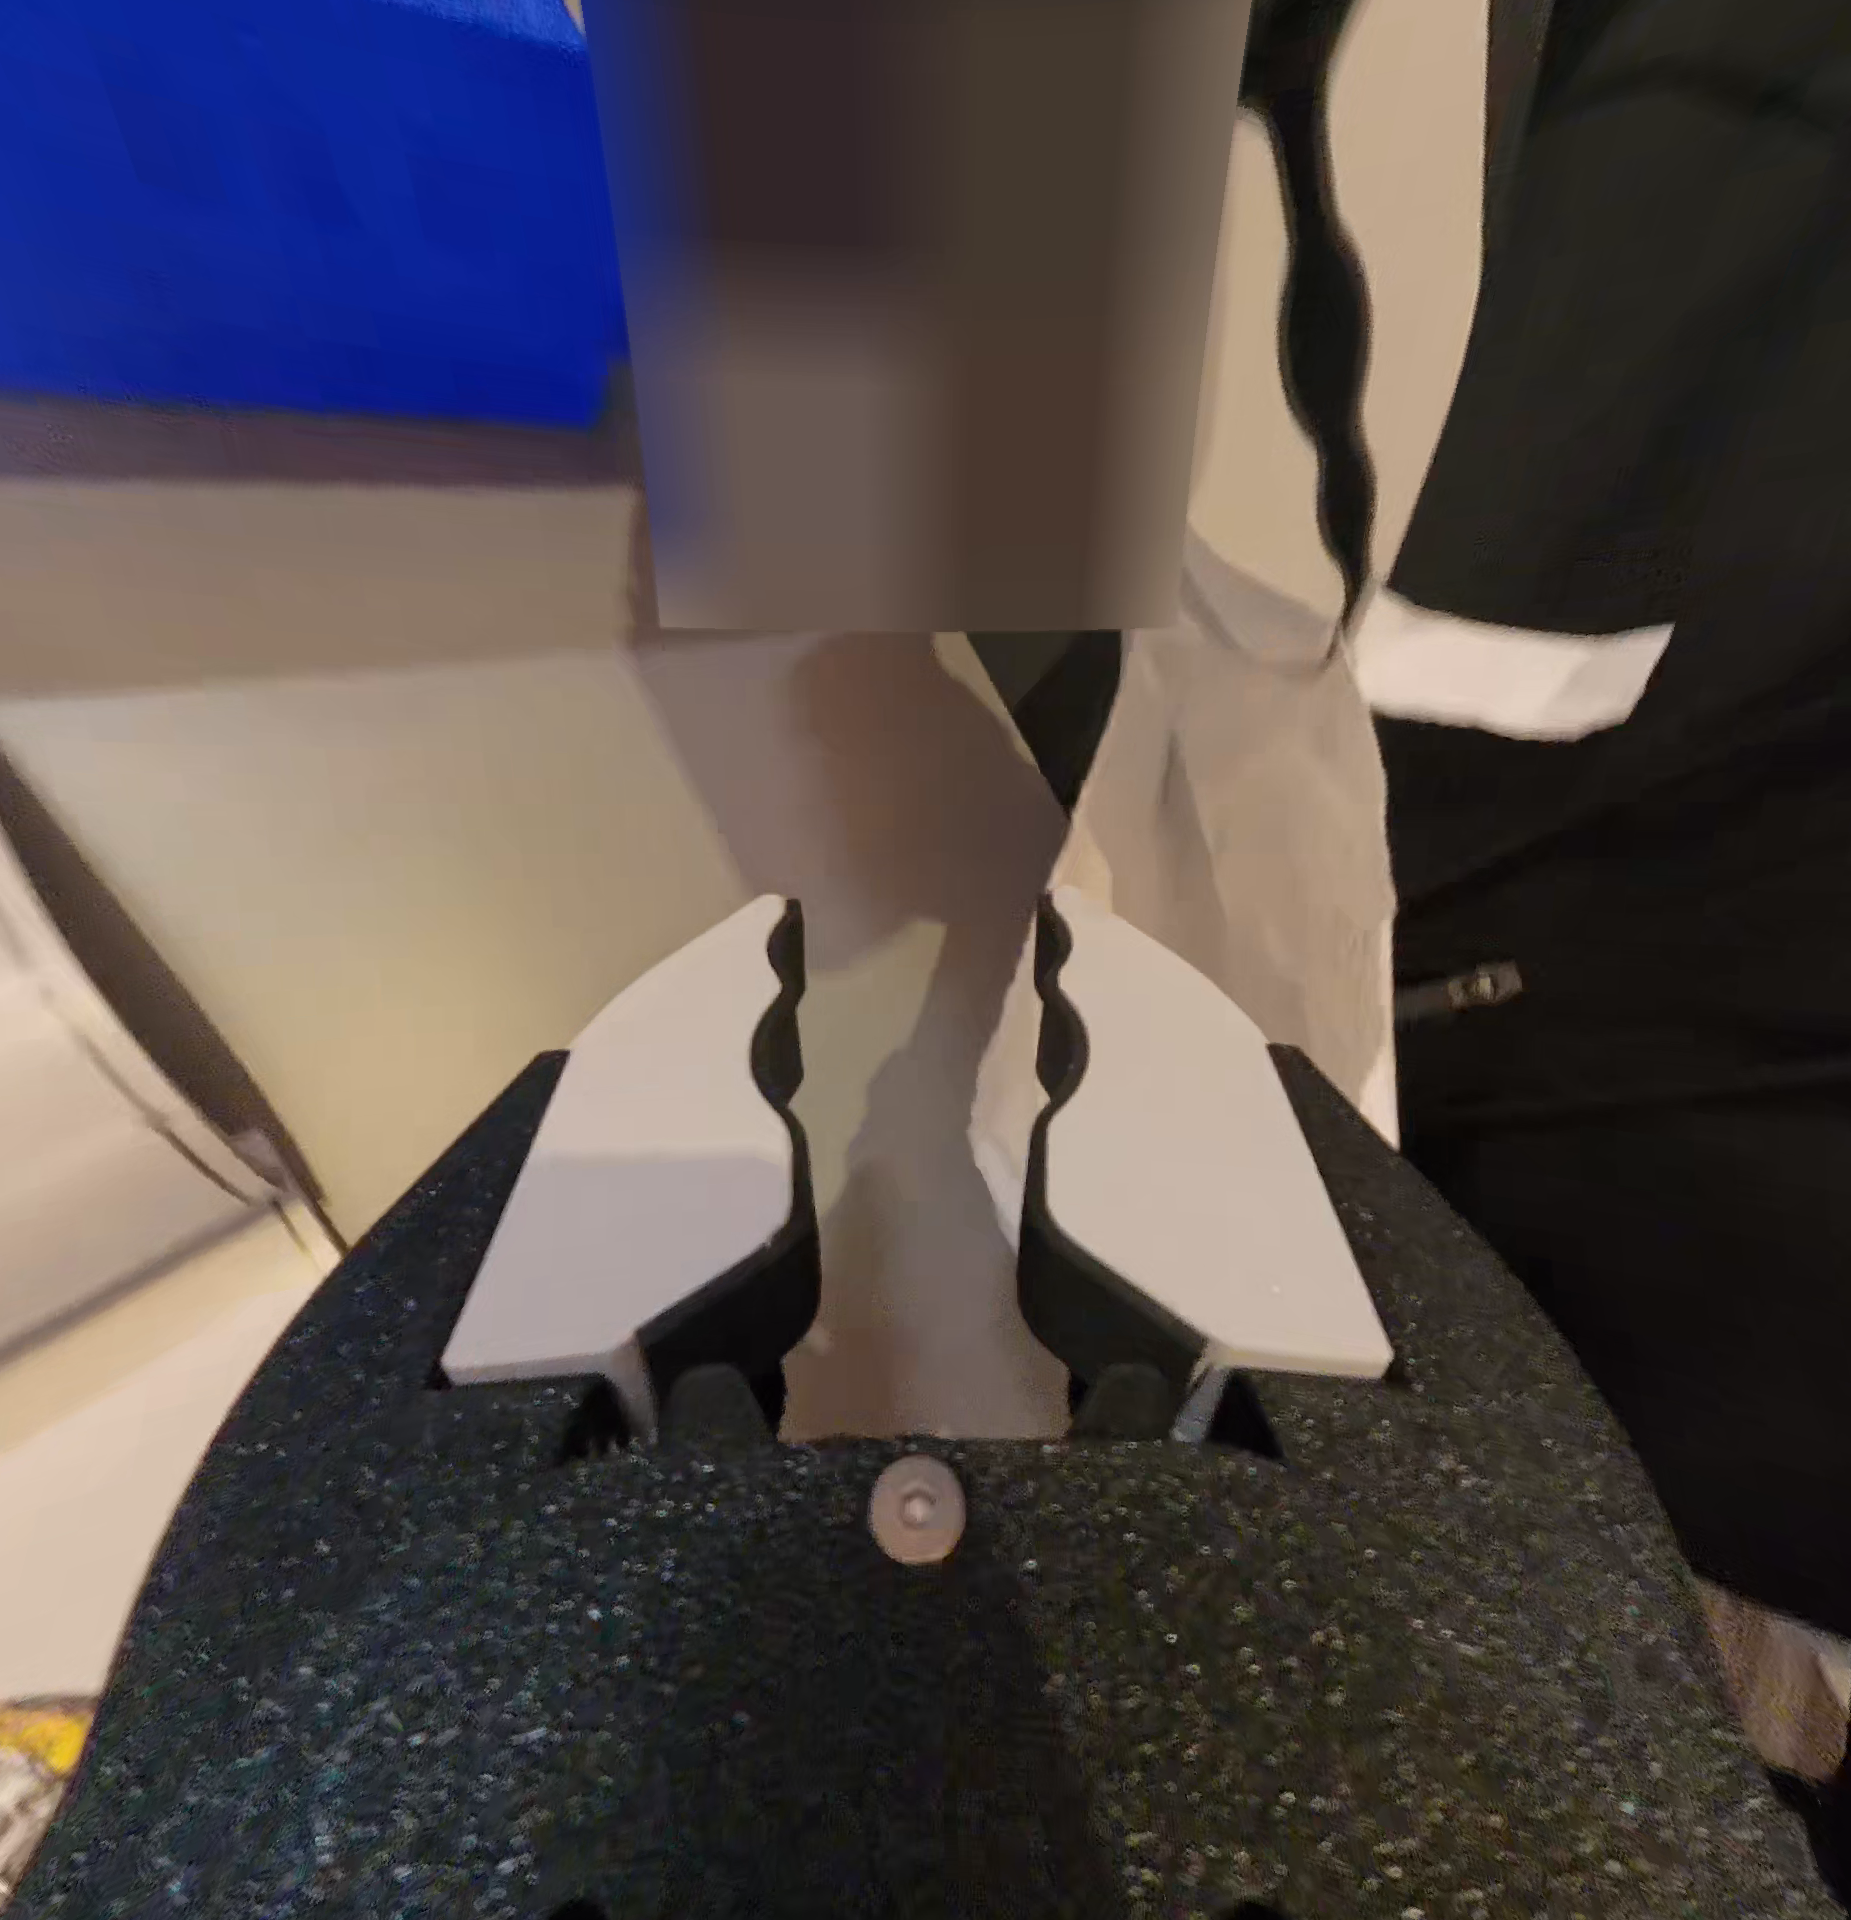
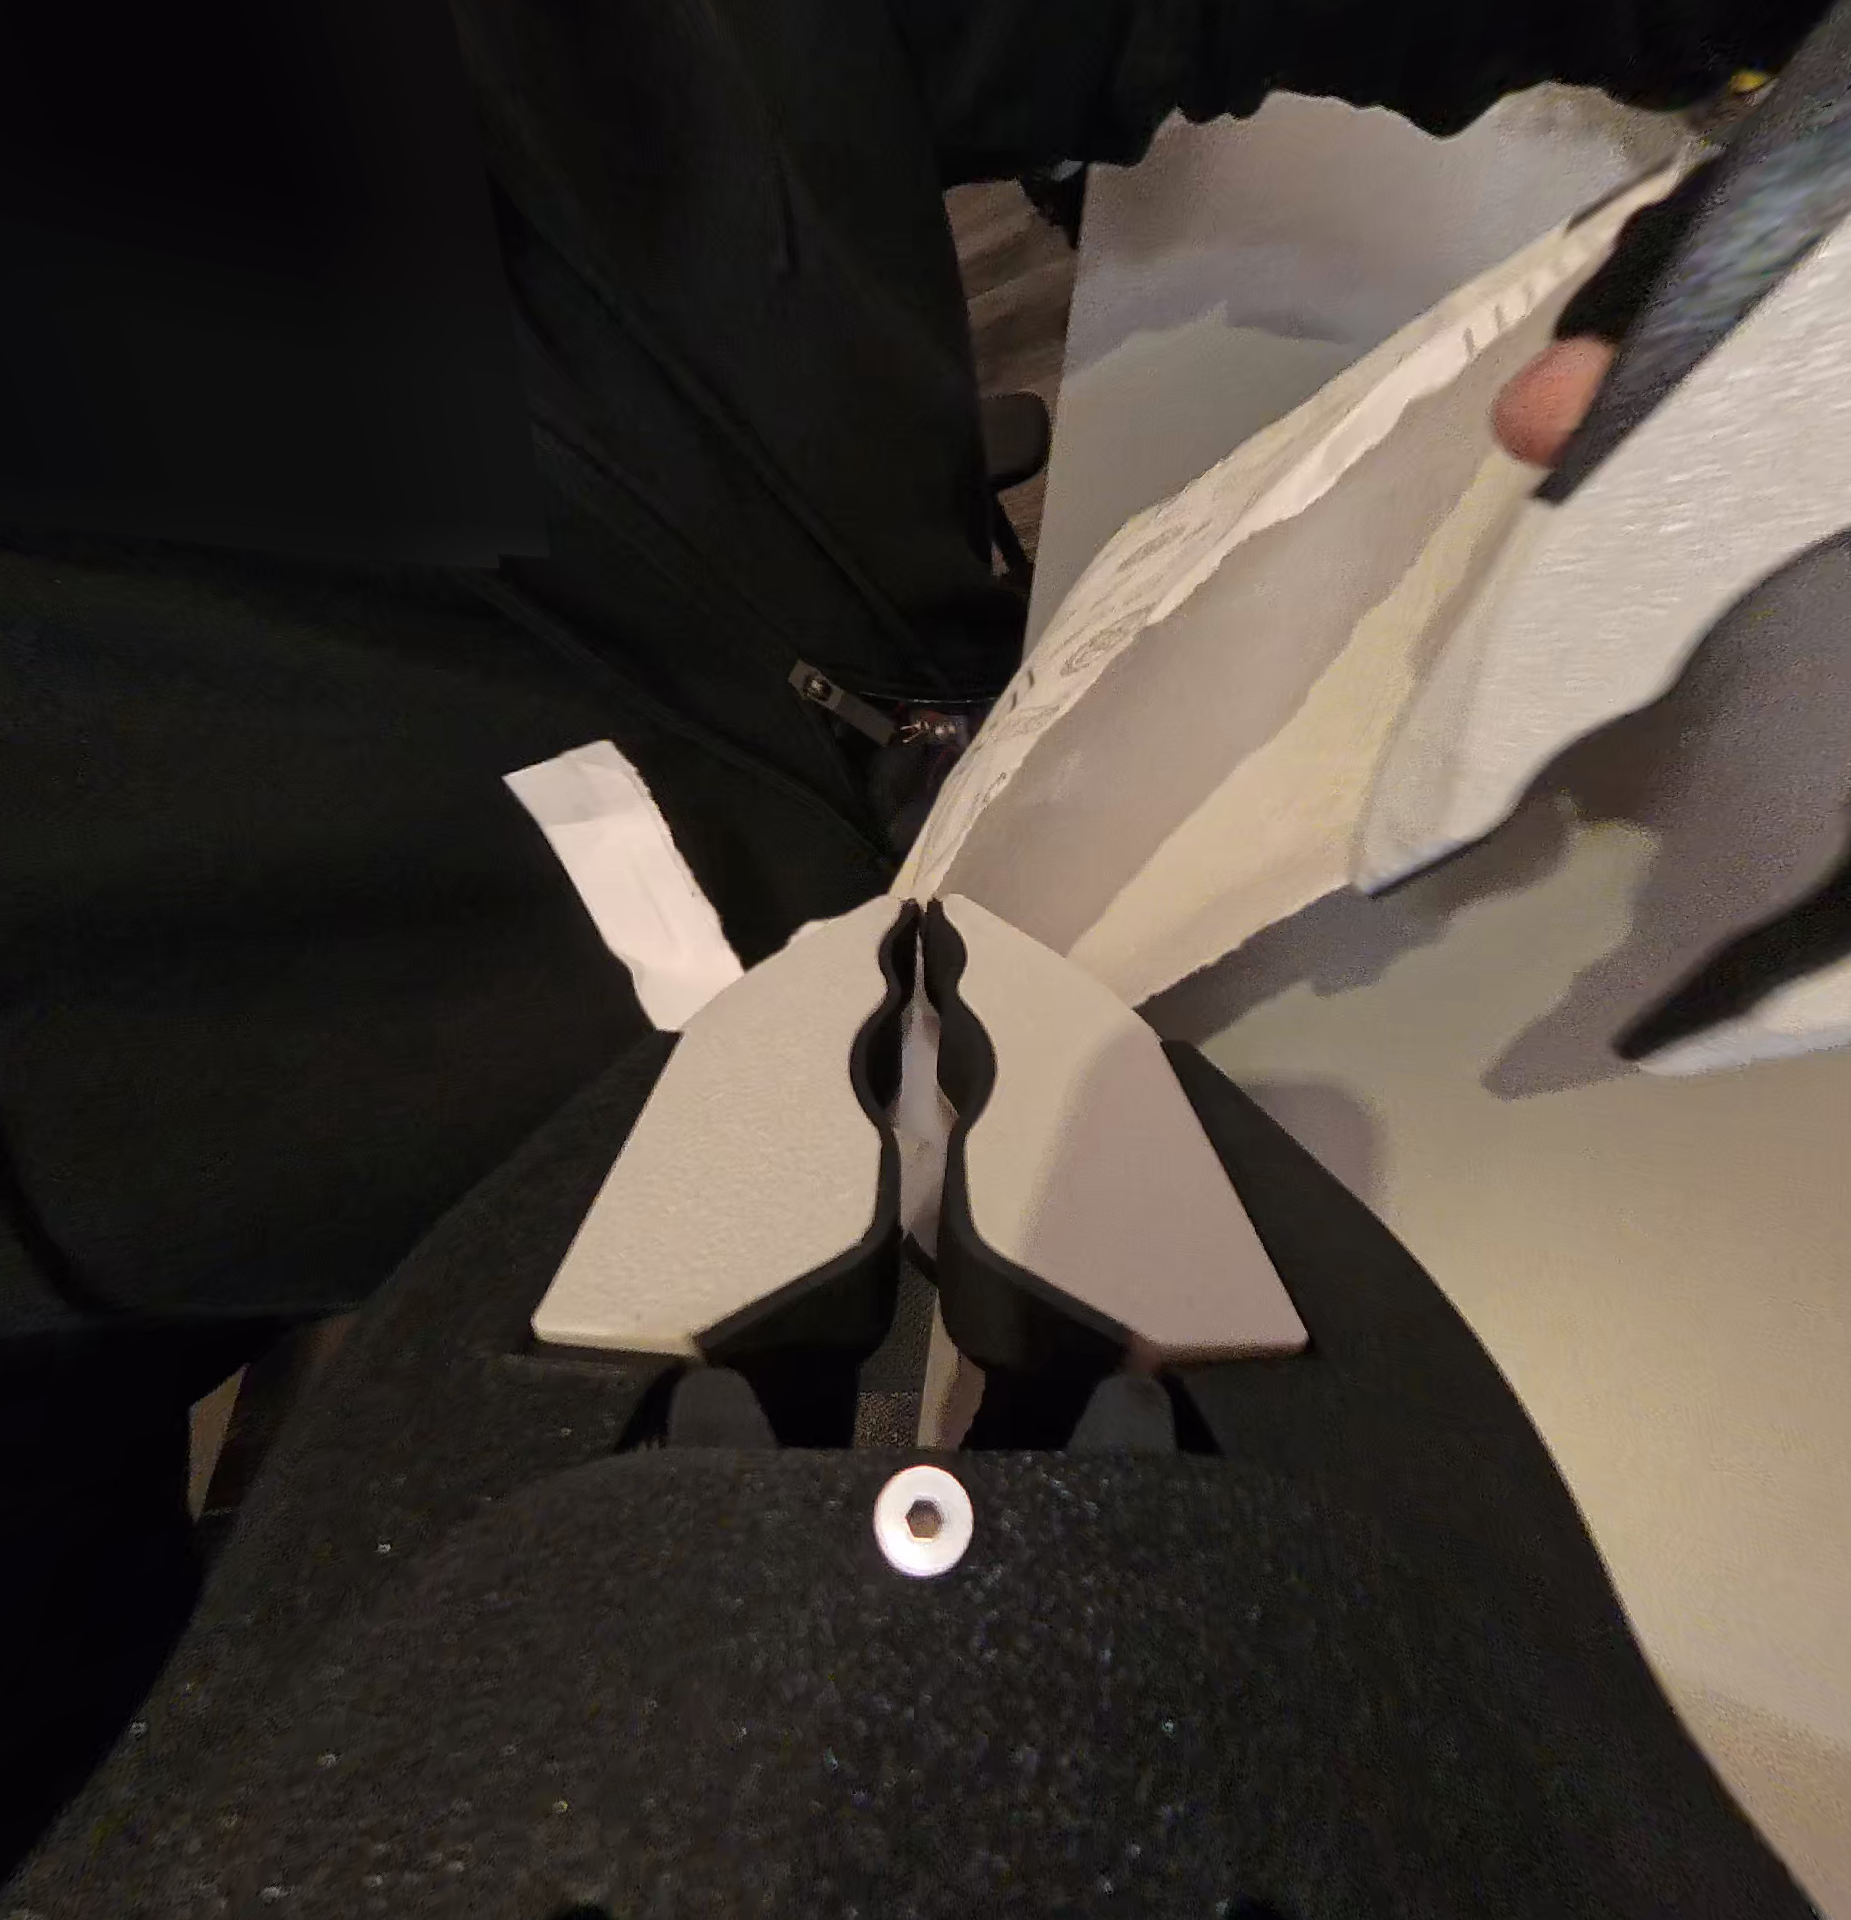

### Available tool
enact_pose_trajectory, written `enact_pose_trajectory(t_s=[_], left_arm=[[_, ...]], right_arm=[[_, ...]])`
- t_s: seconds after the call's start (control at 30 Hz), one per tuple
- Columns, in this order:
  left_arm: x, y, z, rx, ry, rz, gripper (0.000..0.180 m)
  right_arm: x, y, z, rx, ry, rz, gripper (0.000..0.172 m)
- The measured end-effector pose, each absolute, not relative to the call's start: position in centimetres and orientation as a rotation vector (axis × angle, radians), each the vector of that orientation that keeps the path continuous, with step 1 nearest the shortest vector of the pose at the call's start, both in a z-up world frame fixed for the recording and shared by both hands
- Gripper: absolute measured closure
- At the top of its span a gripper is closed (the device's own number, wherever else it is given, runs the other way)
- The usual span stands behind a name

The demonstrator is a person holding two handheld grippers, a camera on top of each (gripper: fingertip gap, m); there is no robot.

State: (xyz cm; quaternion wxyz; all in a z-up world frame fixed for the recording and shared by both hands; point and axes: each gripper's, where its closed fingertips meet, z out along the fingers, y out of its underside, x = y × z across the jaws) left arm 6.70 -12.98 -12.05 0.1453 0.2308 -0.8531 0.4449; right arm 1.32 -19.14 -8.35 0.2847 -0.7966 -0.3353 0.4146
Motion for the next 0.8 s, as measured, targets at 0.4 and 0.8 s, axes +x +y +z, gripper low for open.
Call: enact_pose_trajectory(t_s=[0.4, 0.8], left_arm=[[23.9, -15.6, -11.6, 1.556, -2.227, 1.276, 0.118], [29.1, -17.4, -14.8, 1.865, -2.091, 1.067, 0.104]], right_arm=[[3.7, -23.7, -8.8, -2.241, -0.66, 0.963, 0.172], [4.4, -25.7, -9.7, -2.342, -0.476, 0.887, 0.172]])
